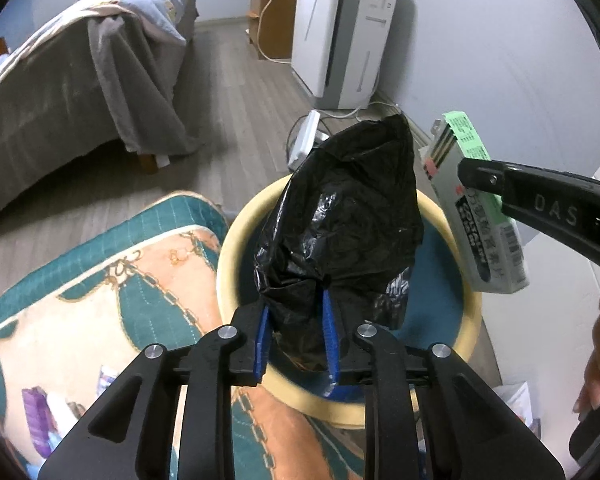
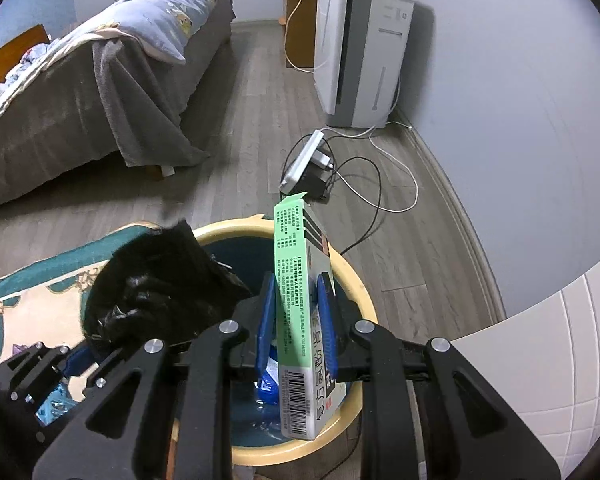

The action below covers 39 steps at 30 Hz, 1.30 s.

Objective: Collect trash
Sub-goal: 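Carry the black bag and box over the bin and open both tools, then move both tools back over the remaining trash on the cushion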

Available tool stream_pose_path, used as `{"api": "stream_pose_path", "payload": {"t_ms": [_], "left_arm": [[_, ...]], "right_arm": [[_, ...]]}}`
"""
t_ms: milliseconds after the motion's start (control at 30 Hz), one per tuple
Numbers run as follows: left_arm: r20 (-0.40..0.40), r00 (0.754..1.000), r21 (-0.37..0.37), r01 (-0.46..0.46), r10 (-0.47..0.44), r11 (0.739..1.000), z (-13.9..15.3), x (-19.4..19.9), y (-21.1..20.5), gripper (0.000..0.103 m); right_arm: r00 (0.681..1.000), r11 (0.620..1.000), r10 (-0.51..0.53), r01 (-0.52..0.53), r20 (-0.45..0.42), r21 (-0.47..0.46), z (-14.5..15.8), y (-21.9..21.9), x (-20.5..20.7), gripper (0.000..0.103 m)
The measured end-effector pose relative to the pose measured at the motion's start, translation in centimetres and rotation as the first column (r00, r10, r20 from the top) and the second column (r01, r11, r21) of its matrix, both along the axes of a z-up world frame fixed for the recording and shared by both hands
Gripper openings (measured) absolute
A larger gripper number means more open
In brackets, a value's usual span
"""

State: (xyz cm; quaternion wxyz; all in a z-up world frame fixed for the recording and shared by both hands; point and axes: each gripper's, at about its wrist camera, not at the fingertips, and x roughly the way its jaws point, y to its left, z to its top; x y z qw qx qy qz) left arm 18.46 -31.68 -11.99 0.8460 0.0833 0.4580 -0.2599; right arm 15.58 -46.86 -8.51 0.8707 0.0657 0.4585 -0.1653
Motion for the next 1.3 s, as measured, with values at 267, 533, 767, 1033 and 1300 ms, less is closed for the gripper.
{"api": "stream_pose_path", "payload": {"t_ms": [267, 533, 767, 1033, 1300], "left_arm": [[0.006, 1.000, -0.017, -0.005, 0.005, 1.000, -0.1, -0.3, 0.4, 0.041], [0.040, 0.999, -0.026, -0.016, 0.017, 1.000, 0.6, -0.6, 1.5, 0.064], [0.097, 0.994, -0.034, -0.050, 0.053, 0.998, 2.6, -1.8, 3.5, 0.092], [0.151, 0.975, -0.055, -0.155, 0.162, 0.986, 5.7, -3.7, 10.0, 0.096], [0.164, 0.941, -0.035, -0.294, 0.295, 0.955, 7.3, -5.5, 18.4, 0.096]], "right_arm": [[1.000, 1.000, -0.007, 0.007, -0.002, -0.017, -0.1, 0.4, 0.1, 0.025], [1.000, 1.000, -0.002, 0.002, 0.007, -0.025, 0.5, 0.8, 0.1, 0.058], [0.998, 1.000, -0.002, 0.003, 0.070, -0.014, 2.7, 2.2, -0.8, 0.097], [0.997, 0.997, 0.038, -0.043, 0.069, 0.067, 3.6, 5.7, -2.2, 0.097], [0.987, 0.985, 0.148, -0.152, 0.061, 0.083, 4.3, 12.2, -2.7, 0.097]]}}
